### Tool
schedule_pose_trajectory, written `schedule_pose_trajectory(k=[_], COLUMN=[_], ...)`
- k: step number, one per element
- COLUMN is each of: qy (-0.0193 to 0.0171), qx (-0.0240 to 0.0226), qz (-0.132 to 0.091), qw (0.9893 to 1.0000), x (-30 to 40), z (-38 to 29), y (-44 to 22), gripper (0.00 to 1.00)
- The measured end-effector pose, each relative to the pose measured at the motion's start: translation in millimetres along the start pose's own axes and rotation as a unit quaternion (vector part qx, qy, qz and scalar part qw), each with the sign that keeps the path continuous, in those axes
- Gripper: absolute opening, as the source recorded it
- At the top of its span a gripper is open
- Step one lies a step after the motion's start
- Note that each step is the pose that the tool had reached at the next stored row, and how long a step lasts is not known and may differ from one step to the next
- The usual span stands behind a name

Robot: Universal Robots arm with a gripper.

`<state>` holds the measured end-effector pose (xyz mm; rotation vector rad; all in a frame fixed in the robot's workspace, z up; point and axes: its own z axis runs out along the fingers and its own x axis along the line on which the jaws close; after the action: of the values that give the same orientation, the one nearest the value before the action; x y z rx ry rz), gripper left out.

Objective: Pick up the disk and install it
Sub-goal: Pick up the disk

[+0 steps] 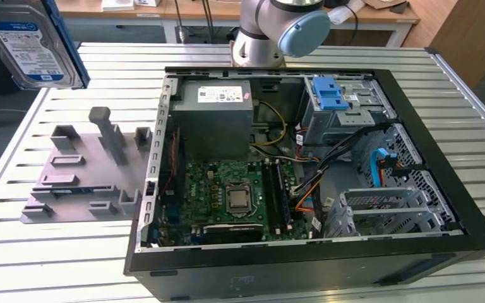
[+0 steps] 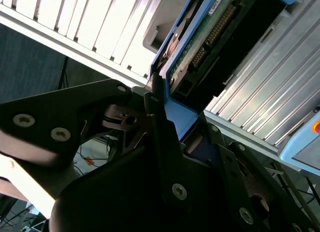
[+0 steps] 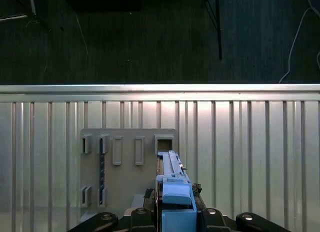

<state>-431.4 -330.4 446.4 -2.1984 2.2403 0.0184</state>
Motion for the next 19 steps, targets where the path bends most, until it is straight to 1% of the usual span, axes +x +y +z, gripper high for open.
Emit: schedule_pose_trajectory(k=[19], qy=[0.0000], qx=[0.0001], qz=[0.000], qw=[1.0000], x=[-0.2], z=[-19.1], y=[0.1], gripper=[0.36])
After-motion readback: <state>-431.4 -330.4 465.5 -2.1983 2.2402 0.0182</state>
